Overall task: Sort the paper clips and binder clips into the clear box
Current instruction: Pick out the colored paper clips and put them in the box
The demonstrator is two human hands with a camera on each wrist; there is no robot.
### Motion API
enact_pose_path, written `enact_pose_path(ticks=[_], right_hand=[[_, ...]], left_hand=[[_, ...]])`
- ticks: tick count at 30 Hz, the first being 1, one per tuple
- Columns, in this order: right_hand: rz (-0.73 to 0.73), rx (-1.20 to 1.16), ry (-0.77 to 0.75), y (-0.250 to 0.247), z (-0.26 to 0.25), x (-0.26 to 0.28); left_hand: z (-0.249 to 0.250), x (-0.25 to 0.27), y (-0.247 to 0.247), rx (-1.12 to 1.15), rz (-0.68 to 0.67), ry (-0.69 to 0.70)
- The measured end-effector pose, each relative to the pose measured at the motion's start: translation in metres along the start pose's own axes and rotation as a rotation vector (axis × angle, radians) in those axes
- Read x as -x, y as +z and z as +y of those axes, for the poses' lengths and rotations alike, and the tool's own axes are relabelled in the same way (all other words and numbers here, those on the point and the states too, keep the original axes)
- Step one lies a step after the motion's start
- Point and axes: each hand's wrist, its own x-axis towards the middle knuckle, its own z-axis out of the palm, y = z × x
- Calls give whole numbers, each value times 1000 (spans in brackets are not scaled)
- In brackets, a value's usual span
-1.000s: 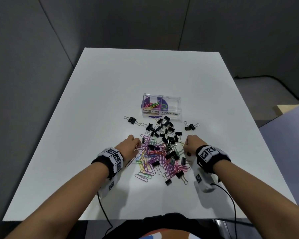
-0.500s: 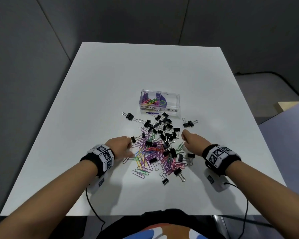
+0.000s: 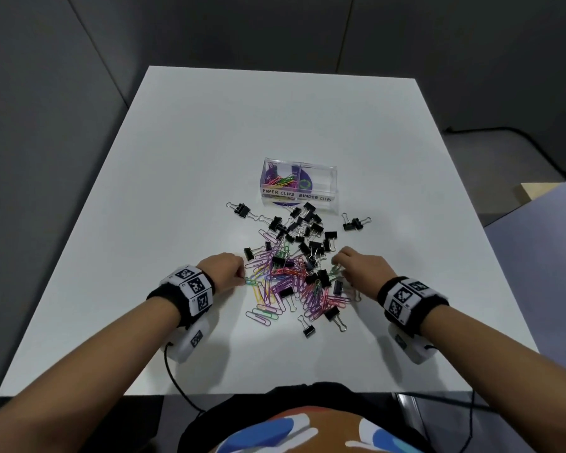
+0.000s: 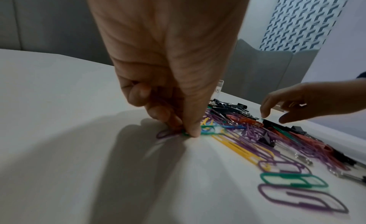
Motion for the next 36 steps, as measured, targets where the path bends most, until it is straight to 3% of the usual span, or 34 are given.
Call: enact_pose_path(ticks=[9,16,26,36], right_hand=[[-96,-117,119,-5,5,-25],[-37,-319,192,-18,0,-17],[-46,-319,152,-23,-19,-23],[-82,-177,59,-19,-27,-18]], left_hand=[[-3,4,-3,115,89,12],[-5,6,-6,242,137,15],[2,-5,-19,320,131,-14],[4,-1,-8,199,40,52]])
